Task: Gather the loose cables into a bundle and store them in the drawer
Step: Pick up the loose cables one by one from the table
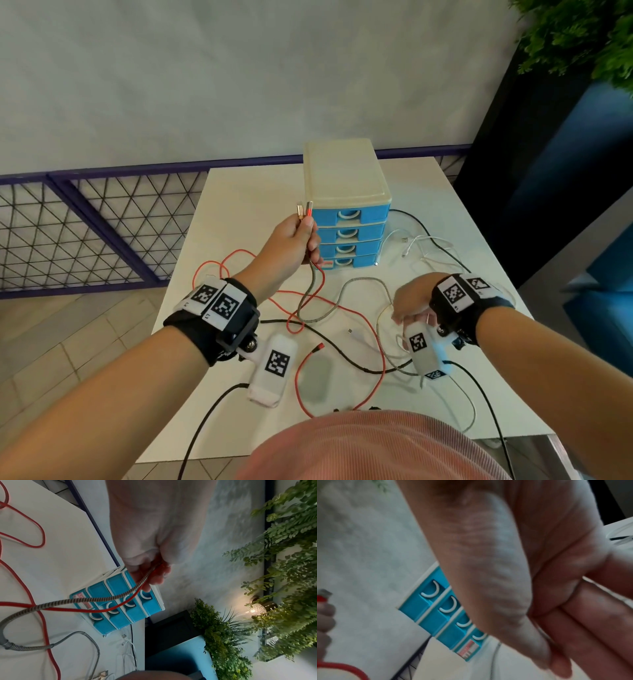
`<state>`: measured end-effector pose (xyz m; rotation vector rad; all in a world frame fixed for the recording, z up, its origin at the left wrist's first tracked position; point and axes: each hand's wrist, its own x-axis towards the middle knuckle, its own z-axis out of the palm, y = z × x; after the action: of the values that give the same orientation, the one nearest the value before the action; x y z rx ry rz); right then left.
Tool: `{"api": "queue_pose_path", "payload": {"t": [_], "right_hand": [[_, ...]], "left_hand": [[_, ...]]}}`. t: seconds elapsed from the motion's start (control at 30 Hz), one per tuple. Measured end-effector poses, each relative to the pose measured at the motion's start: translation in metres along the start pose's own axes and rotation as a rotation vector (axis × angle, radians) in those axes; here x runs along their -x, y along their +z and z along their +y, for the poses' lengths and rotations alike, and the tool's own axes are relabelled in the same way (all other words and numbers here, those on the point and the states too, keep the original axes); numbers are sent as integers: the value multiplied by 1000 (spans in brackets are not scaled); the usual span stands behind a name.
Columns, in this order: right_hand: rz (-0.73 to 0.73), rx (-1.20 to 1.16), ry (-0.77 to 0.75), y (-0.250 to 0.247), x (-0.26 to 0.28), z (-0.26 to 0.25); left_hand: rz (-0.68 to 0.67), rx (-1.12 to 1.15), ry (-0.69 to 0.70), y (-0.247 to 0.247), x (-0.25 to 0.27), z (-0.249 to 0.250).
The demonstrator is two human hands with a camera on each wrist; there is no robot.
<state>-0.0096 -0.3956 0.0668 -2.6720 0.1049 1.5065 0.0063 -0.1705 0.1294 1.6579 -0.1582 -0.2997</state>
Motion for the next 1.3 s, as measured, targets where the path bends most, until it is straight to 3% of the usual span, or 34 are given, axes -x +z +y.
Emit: {"api": "queue_pose_path", "payload": {"t": [0.1,0.17,0.23,0.5,0.6,0.77,0.93,1.1,1.2,1.3], "right_hand": [[-123,-50,-19,-2,8,-8],[-203,71,-63,2,12,-10],[-190,91,-121,5,12,-11],[66,-769,-443,-31,20,-12],[51,-1140,-431,-42,23,-16],[-58,-1550,-354,-50,22,-25],[-81,-1603,-311,-52,26,-35],[-69,-1595,-393,-52,37,-43],[-13,-1604,-422,-55,34,-39],[-15,-1607,-559,-55,34,-33]], "left_hand": [[-57,-30,-31,7,2,-2],[-80,-16,-51,11,3,-3],[-92,-33,-53,12,4,-3],[-99,-233,50,8,6,-3],[-116,-303,77,5,5,-8],[-272,-513,292,2,10,-18],[-410,-635,467,26,11,-19],[-317,-623,702,34,5,-16],[-271,-576,646,33,-1,-15],[-135,-437,477,35,0,-10]]}}
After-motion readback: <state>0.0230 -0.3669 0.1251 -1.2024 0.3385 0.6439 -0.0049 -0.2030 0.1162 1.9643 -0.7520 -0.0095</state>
